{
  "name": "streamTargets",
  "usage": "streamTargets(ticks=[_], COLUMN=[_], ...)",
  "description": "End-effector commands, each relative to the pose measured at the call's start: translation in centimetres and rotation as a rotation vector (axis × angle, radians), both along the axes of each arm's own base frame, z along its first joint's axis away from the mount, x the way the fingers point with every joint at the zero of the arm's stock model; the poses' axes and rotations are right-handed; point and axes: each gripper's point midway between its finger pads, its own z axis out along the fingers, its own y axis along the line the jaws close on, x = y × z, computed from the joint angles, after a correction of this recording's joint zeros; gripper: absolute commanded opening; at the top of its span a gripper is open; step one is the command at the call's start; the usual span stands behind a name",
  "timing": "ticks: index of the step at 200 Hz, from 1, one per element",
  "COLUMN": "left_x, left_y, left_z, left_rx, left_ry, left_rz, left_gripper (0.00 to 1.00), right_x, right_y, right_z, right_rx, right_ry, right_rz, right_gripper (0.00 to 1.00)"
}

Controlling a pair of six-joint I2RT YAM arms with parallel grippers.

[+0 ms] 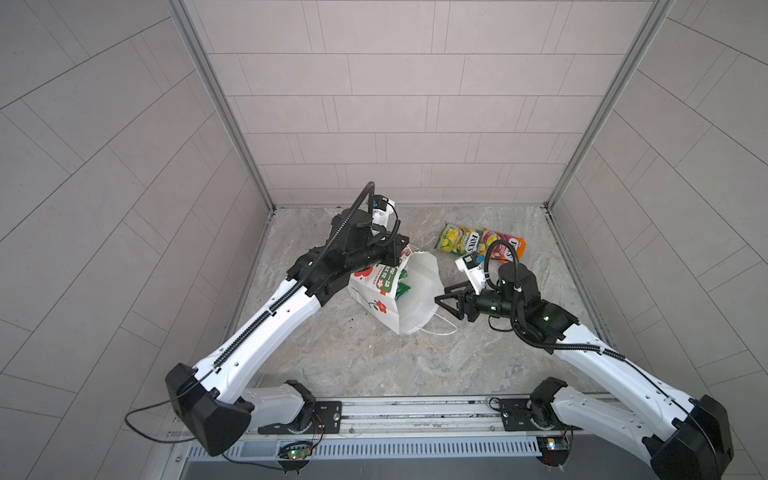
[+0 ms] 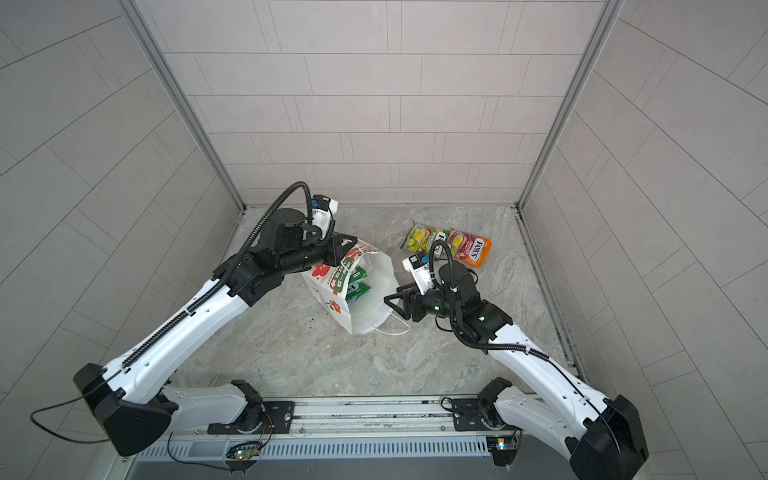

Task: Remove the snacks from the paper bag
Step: 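Raise the right gripper and move it back toward the bag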

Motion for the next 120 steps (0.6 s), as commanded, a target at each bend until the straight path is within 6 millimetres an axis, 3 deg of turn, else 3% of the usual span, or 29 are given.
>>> streamTargets(ticks=[1, 65, 120], left_x=[0.0, -0.1, -0.4], left_y=[-0.2, -0.3, -0.4], left_z=[2.3, 2.5, 2.3], left_rx=[-0.051, -0.056, -0.055], left_ry=[-0.056, -0.059, -0.055], left_rz=[0.003, -0.009, -0.025], left_gripper=[0.0, 0.0, 0.0], right_x=[0.1, 1.3, 4.1], right_y=[1.5, 5.8, 8.3], right_z=[-0.2, -5.8, -7.6], right_rx=[-0.003, -0.123, -0.129], right_ry=[-0.028, 0.106, 0.212], right_rz=[0.013, 0.029, -0.076], right_gripper=[0.58, 0.5, 0.49])
